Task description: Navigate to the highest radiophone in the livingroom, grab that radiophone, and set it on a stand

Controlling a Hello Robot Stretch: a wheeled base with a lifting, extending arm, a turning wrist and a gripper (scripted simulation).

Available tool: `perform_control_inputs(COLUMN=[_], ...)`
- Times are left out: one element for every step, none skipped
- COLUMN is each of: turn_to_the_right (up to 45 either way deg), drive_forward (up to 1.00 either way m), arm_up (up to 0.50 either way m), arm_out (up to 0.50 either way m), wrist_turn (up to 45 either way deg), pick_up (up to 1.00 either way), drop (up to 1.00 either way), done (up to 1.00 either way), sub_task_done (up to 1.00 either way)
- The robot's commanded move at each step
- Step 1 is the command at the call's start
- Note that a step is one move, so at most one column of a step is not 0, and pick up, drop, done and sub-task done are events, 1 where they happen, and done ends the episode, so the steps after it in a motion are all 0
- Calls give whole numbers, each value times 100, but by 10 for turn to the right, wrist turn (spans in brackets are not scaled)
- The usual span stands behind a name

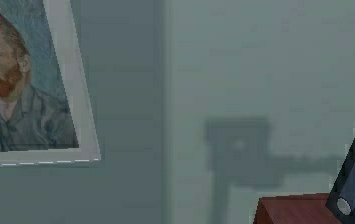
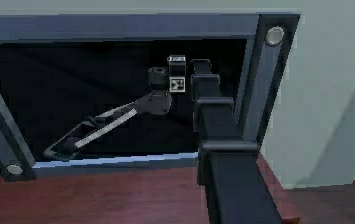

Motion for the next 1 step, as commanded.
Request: perform_control_inputs(turn_to_the_right=[0], drive_forward=[0], arm_up=[0], arm_out=[0], wrist_turn=[450], pick_up=[0], drop=[0], done=[0], sub_task_done=[0])
